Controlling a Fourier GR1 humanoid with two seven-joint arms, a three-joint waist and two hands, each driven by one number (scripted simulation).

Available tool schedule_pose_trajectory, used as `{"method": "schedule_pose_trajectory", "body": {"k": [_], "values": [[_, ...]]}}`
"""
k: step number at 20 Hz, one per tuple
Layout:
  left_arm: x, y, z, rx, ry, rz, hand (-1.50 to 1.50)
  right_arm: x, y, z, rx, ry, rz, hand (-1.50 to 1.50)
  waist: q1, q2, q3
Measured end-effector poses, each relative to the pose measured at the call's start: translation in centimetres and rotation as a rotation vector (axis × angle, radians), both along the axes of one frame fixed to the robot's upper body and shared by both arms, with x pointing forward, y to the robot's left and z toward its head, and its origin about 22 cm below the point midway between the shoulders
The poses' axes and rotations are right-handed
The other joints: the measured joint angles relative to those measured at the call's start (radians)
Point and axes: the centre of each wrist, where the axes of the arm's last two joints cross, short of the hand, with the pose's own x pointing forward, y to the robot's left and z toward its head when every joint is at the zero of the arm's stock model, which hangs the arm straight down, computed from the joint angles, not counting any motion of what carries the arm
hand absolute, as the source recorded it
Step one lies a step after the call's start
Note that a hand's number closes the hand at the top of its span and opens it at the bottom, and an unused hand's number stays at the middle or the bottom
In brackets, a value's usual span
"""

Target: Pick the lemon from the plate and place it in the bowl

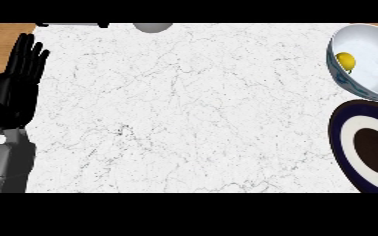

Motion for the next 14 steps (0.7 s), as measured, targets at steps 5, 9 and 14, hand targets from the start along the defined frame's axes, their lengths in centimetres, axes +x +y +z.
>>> {"method": "schedule_pose_trajectory", "body": {"k": [5, 9, 14], "values": [[0.1, -0.6, 0.3, -0.001, -0.011, -0.005, 0.0, -4.1, -4.6, 1.3, 0.078, -0.037, -0.086, -1.5, 0.0, 0.003, 0.002], [0.0, -0.7, 0.3, -0.004, -0.01, -0.006, 0.0, -7.3, -7.2, 1.6, 0.124, -0.078, -0.108, -1.5, 0.001, 0.006, 0.004], [0.0, -0.5, 0.3, -0.007, -0.013, -0.002, 0.0, -10.7, -9.4, 1.4, 0.155, -0.101, -0.114, -1.5, 0.002, 0.01, 0.007]]}}
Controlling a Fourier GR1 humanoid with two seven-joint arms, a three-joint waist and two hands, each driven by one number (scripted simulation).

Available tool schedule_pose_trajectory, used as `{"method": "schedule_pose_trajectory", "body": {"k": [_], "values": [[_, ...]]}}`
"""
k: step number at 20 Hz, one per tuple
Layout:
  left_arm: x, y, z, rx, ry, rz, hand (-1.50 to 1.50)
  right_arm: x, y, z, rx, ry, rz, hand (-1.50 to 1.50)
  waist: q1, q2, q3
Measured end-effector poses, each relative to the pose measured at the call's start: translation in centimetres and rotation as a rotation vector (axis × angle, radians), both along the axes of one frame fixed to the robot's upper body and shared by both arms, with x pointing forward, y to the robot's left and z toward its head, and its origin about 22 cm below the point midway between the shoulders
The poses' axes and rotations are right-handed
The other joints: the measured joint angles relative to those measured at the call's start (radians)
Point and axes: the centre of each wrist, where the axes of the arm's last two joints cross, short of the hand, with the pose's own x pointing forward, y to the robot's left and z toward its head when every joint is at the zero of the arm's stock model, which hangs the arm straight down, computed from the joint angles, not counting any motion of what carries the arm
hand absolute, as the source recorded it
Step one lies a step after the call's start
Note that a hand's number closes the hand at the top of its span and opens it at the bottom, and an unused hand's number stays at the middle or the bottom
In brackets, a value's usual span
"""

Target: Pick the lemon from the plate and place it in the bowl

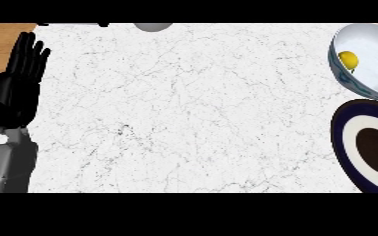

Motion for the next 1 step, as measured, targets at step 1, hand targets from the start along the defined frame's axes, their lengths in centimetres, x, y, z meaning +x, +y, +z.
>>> {"method": "schedule_pose_trajectory", "body": {"k": [1], "values": [[0.03, 0.1, 0.09, -0.001, -0.001, 0.001, 0.0, -0.61, -0.32, -0.18, 0.002, -0.003, 0.003, -1.5, -0.001, 0.001, 0.001]]}}
